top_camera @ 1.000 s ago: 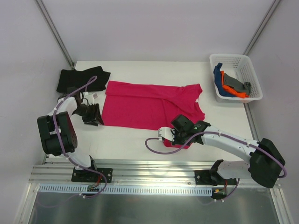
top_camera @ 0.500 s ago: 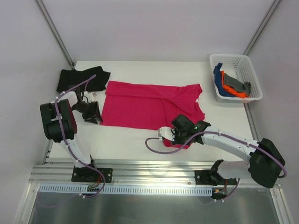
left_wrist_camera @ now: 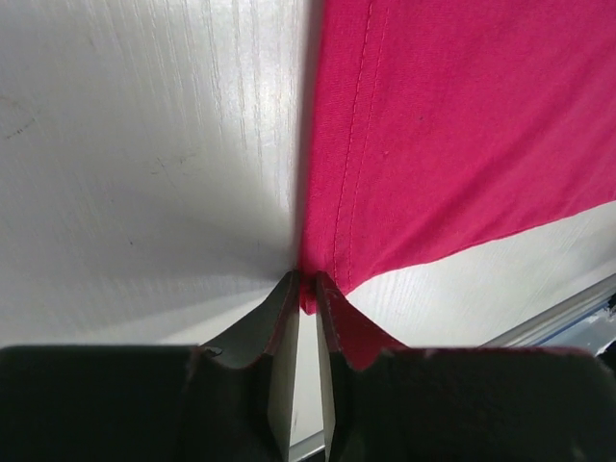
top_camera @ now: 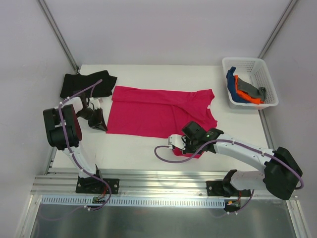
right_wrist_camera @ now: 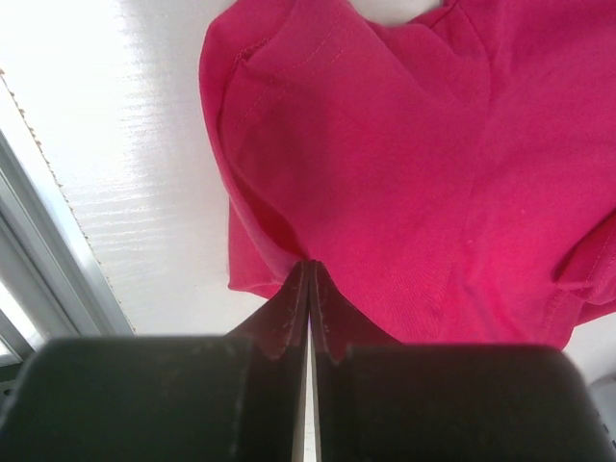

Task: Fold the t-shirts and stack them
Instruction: Fold the tshirt

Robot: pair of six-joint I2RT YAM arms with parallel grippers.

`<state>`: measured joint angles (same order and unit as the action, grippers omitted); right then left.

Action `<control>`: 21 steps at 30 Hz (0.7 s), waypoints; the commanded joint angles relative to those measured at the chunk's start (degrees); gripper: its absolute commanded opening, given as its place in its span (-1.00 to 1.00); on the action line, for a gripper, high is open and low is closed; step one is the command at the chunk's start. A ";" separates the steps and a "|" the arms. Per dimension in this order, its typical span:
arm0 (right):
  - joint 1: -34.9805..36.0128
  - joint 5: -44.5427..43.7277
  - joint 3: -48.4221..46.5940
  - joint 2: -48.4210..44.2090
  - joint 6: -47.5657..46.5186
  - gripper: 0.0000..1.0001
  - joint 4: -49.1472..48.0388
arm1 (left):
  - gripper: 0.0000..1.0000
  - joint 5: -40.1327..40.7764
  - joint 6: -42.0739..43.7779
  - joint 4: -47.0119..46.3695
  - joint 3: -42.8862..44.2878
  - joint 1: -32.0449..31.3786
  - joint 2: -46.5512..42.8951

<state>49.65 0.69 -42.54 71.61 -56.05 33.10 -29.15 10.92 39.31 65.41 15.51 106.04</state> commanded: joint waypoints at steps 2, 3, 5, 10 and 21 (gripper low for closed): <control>-0.34 0.45 0.62 -1.83 -0.90 -0.99 -0.58 | -0.69 -1.53 0.60 1.82 -1.24 0.75 -2.76; -0.43 0.37 0.79 -2.00 -0.99 -0.99 -0.50 | -0.65 -1.70 0.60 2.00 -1.25 0.75 -3.03; -0.52 0.45 0.97 -2.18 -0.90 -0.99 -0.58 | -0.63 -1.79 0.60 2.26 -1.42 0.67 -3.12; -0.52 0.37 1.24 -2.62 -0.99 -0.99 -0.76 | -0.62 -2.23 0.16 2.53 -1.60 0.75 -2.94; -0.87 0.45 1.76 -3.23 -1.08 -0.99 -1.02 | -0.41 -2.85 -0.81 3.23 -4.41 0.66 -8.30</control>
<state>49.19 0.69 -41.34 70.24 -56.18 32.73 -29.95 10.57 40.45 62.08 15.51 101.84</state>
